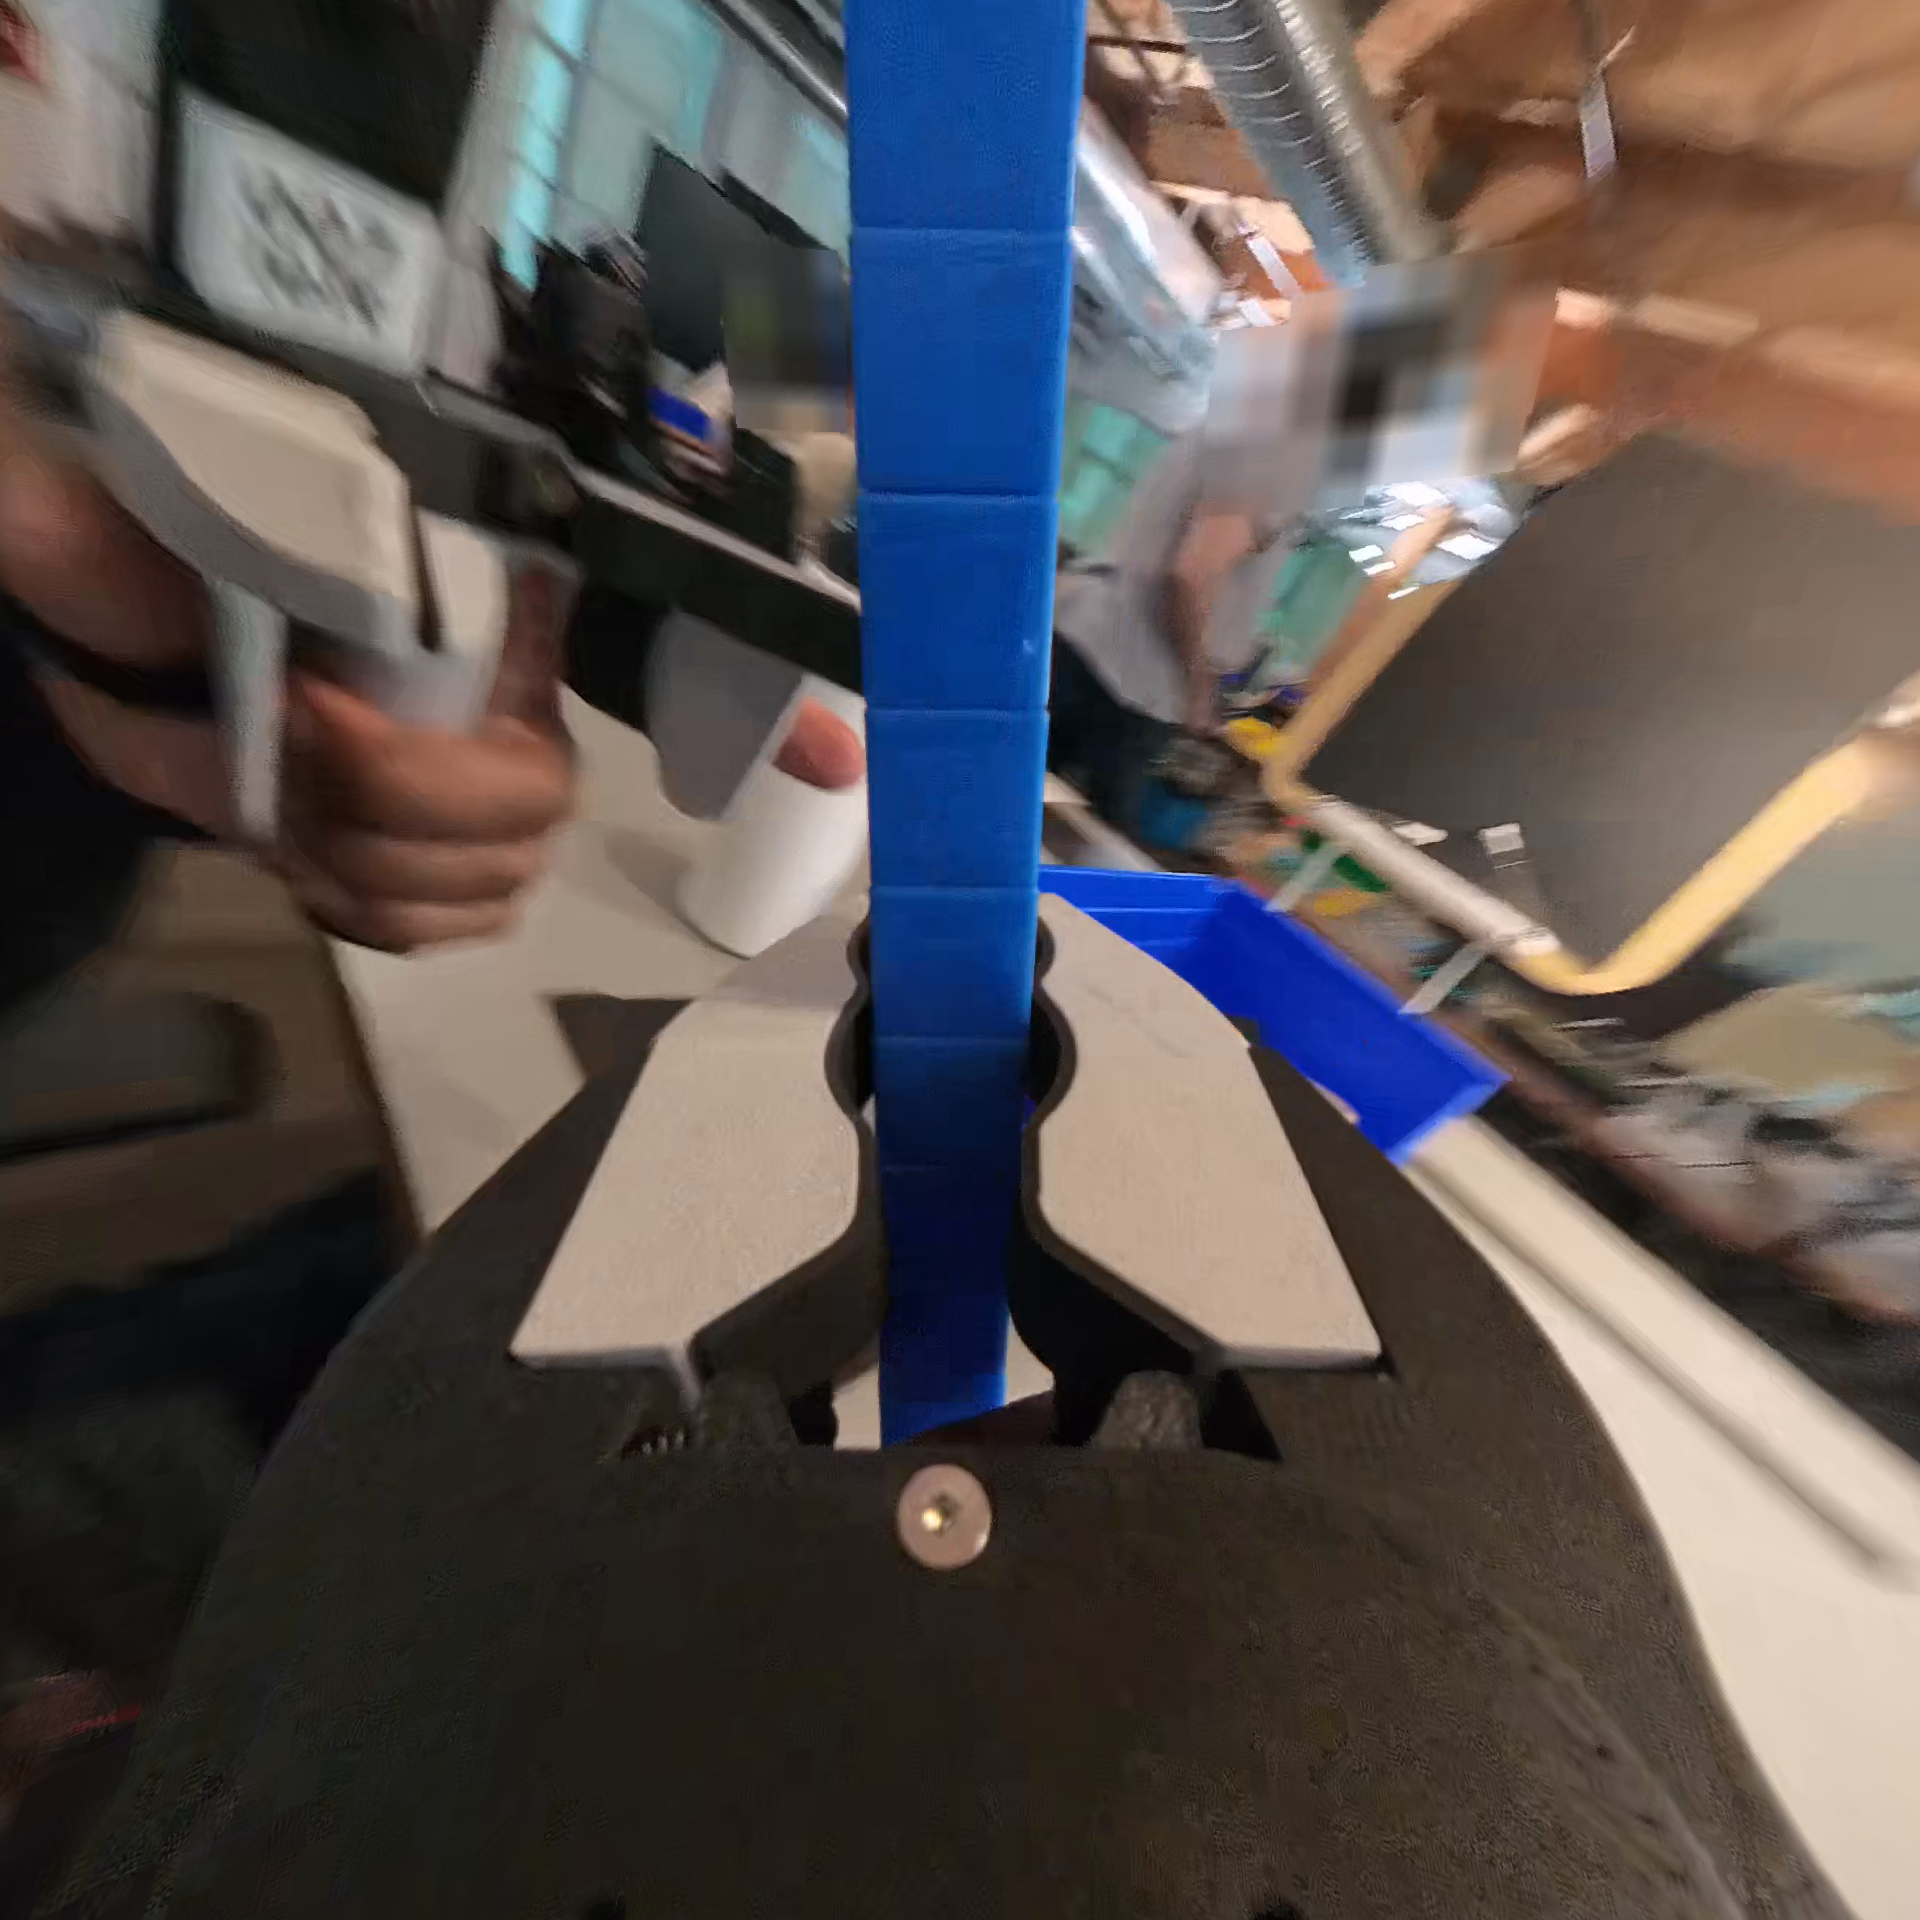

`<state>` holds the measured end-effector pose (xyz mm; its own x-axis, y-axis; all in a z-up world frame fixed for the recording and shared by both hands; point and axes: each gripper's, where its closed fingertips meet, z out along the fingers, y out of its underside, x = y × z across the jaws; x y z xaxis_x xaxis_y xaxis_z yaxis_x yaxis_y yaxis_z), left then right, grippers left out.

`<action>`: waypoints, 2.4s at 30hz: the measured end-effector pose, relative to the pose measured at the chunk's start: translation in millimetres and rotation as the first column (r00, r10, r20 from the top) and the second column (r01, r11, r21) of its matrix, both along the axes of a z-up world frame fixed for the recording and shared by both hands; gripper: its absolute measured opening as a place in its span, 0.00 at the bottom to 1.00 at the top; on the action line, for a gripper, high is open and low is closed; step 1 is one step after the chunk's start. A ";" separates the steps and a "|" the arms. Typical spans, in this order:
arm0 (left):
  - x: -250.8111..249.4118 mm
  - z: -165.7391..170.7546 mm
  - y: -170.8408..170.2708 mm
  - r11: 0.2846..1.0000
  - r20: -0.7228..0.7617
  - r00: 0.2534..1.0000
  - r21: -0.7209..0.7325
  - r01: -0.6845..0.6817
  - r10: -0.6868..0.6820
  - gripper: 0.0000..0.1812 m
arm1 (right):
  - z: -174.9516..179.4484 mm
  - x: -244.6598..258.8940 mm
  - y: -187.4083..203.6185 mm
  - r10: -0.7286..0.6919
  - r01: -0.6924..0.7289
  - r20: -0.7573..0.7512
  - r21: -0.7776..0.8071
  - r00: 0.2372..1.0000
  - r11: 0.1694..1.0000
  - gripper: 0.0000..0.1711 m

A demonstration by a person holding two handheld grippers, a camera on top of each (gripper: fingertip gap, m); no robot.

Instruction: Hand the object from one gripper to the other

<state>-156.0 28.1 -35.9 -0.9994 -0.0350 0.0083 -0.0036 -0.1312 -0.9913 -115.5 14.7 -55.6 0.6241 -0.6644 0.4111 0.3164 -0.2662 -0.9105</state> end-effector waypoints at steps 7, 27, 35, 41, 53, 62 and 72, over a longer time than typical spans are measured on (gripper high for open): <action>7.5 -5.7 -4.8 0.993 -0.144 0.984 -0.073 0.092 -0.102 0.42 | -16.7 -33.0 28.9 0.461 -0.393 -0.331 0.253 0.823 0.884 0.14; 40.4 26.3 29.5 0.956 -0.282 0.959 -0.276 -0.098 0.017 0.13 | -2.0 -30.6 0.3 0.196 -0.165 0.212 -0.155 0.957 0.974 0.32; 55.2 28.9 36.7 0.895 -0.533 0.833 -0.429 -0.118 -0.146 0.13 | 0.2 -25.9 2.1 0.098 -0.011 0.432 -0.199 0.896 0.980 0.35; 38.8 10.3 -0.4 0.918 -0.598 0.767 -0.395 -0.028 -0.233 0.13 | -1.6 -20.4 7.6 0.034 0.082 0.498 -0.208 0.866 0.975 0.32; 26.1 6.2 -18.7 0.923 -0.570 0.792 -0.384 -0.021 -0.219 0.13 | -5.4 -19.5 12.8 0.018 0.110 0.504 -0.223 0.864 0.969 0.29; 16.2 6.8 -23.0 0.929 -0.531 0.807 -0.367 0.055 -0.257 0.14 | 1.3 -25.6 12.9 0.038 0.062 0.495 -0.184 0.868 0.981 0.25; 26.3 -5.8 7.9 0.996 -0.015 0.999 -0.076 -0.036 0.035 0.46 | 18.4 -52.2 -2.7 0.280 -0.276 0.245 -0.050 0.928 0.960 0.25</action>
<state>-129.7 36.1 -41.7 -0.9973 -0.0691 0.0257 -0.0109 -0.2066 -0.9784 -167.7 12.0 -37.2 0.6606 -0.4718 0.5839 0.5939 -0.1473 -0.7910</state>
